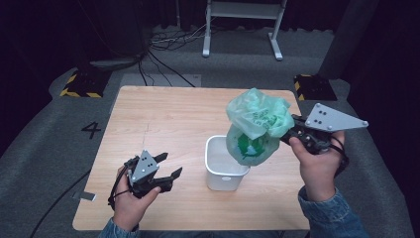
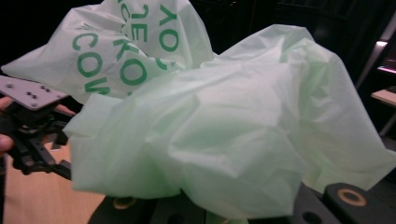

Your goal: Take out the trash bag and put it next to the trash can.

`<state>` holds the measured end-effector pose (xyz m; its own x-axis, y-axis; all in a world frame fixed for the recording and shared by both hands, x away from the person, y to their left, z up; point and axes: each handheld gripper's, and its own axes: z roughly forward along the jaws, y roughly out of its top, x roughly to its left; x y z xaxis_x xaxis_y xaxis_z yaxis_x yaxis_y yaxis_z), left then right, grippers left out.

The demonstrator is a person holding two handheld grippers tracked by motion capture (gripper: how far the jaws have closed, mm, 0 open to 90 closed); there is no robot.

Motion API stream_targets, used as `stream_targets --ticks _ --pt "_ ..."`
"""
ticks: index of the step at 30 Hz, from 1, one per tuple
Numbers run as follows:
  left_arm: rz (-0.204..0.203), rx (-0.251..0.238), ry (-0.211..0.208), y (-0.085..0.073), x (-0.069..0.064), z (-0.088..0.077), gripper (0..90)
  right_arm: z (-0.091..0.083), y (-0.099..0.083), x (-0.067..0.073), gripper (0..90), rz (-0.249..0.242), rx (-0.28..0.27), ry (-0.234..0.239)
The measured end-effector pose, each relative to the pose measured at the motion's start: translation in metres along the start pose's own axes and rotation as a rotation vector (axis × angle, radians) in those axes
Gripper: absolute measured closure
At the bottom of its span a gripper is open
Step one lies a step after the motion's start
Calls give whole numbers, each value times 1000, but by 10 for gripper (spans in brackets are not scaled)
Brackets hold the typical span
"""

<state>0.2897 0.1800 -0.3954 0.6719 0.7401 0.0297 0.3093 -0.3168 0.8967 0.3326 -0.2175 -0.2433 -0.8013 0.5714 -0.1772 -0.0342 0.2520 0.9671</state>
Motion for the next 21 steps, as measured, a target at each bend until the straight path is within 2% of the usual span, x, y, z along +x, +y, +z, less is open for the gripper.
stream_targets --ticks 5,7,11,16,21 --pt "-5 -1 11 -6 2 -3 322 -15 -3 -17 887 8 14 -64" --pt "-10 -1 6 -7 2 -4 317 -19 -6 -24 886 3 31 -95" --pt "-5 1 18 -11 5 -6 306 -23 -21 -40 883 30 63 -127" --pt "-14 26 39 -19 12 -6 297 -23 -44 -54 880 62 119 -147" --pt "-23 47 52 -27 16 -4 293 -17 -68 -60 880 89 171 -143"
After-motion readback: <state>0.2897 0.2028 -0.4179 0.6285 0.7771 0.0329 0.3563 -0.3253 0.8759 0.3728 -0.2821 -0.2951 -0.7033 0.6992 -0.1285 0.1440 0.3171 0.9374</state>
